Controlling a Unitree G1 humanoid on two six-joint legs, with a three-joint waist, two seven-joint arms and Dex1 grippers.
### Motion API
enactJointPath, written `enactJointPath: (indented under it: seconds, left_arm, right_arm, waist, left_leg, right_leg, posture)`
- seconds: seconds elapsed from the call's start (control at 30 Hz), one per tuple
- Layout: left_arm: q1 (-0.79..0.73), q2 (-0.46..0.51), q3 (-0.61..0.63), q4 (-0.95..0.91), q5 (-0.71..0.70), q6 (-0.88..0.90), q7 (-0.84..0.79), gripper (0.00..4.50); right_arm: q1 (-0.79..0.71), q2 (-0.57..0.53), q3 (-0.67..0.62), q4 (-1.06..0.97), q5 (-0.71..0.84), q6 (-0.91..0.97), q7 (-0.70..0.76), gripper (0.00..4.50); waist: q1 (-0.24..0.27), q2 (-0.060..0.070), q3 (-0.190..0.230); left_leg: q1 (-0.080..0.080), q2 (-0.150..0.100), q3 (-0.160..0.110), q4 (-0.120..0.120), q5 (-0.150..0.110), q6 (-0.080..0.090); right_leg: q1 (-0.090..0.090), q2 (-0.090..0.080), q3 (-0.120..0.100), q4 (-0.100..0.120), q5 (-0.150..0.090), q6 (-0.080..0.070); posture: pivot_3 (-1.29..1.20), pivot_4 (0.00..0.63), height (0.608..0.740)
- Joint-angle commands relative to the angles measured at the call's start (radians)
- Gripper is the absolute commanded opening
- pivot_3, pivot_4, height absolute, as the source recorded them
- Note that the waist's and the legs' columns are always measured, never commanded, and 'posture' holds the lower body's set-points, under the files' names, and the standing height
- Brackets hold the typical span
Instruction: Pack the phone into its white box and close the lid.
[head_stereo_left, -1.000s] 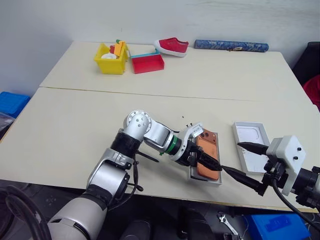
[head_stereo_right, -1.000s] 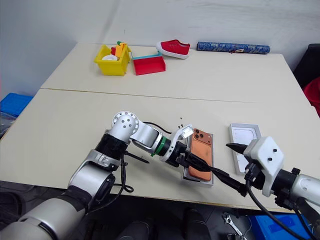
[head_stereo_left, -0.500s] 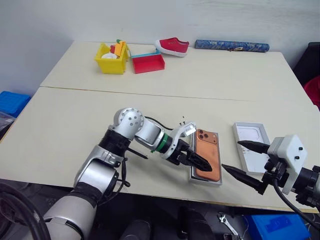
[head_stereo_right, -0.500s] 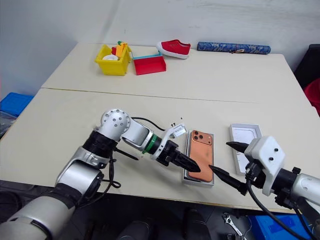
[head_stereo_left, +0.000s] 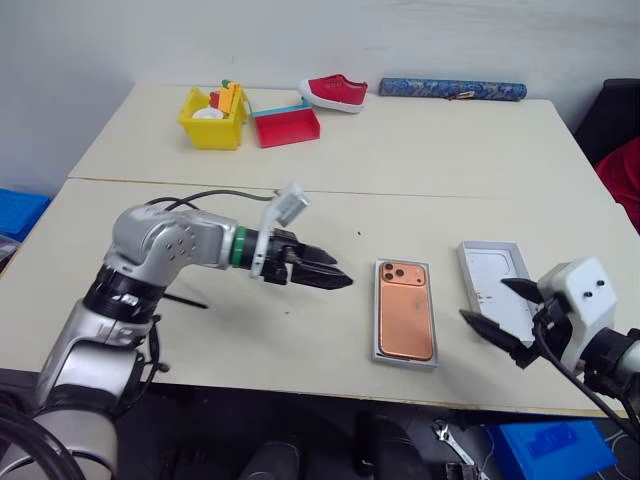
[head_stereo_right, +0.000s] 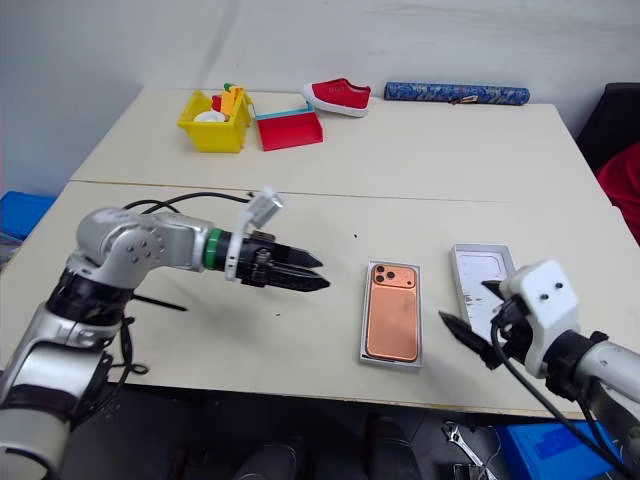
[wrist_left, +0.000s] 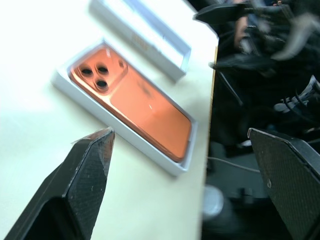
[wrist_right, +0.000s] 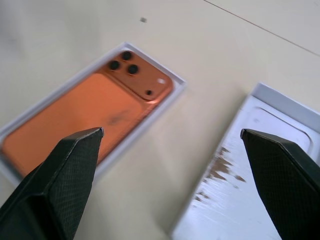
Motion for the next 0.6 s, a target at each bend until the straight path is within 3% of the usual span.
enactJointPath:
  seconds: [0.03, 0.23, 0.33, 0.43, 0.6]
  left_arm:
    - [0.07, 0.042, -0.008, -0.05, 0.175, -0.318, -0.193, 4.49]
    - [0.128, -0.006, 0.028, -0.006, 0.326, -0.546, -0.225, 4.49]
    - [0.124, -0.031, 0.055, 0.009, 0.342, -0.563, -0.226, 4.49]
    - [0.12, -0.044, 0.078, 0.009, 0.344, -0.554, -0.236, 4.5]
    - [0.126, -0.052, 0.1, -0.014, 0.341, -0.532, -0.246, 4.5]
  right_arm:
    - [-0.068, 0.098, 0.038, 0.006, 0.014, 0.111, -0.159, 4.5]
    - [-0.211, 0.248, 0.161, 0.131, -0.097, 0.162, -0.338, 4.5]
    - [-0.247, 0.291, 0.21, 0.208, -0.145, 0.136, -0.362, 4.5]
    - [-0.264, 0.315, 0.253, 0.273, -0.209, 0.085, -0.376, 3.87]
    - [-0.272, 0.328, 0.29, 0.287, -0.254, 0.056, -0.368, 2.18]
  waist:
    - [0.002, 0.0, 0.0]
    - [-0.001, 0.0, 0.0]
    - [-0.005, 0.0, 0.0]
    - [-0.011, 0.0, 0.0]
    - [-0.02, 0.0, 0.0]
  left_leg:
    - [0.0, 0.0, 0.0, 0.0, 0.0, 0.0]
    - [-0.001, -0.001, 0.0, 0.0, 0.001, 0.002]
    - [-0.001, -0.001, 0.0, -0.001, 0.001, 0.002]
    - [-0.001, -0.001, 0.0, -0.002, 0.001, 0.002]
    - [-0.001, 0.0, 0.0, -0.002, 0.001, 0.003]
  right_leg:
    - [0.0, 0.0, 0.0, -0.001, 0.0, 0.0]
    - [0.0, -0.001, 0.001, -0.001, 0.0, 0.001]
    - [0.0, -0.001, 0.001, 0.0, 0.001, 0.001]
    - [-0.001, 0.0, 0.001, 0.002, 0.001, 0.001]
    - [-0.001, 0.0, 0.001, 0.003, 0.001, 0.001]
  posture:
    - [0.0, 0.15, 0.74]
    - [0.0, 0.15, 0.74]
    - [0.0, 0.15, 0.74]
    - [0.0, 0.15, 0.74]
    - [0.0, 0.15, 0.74]
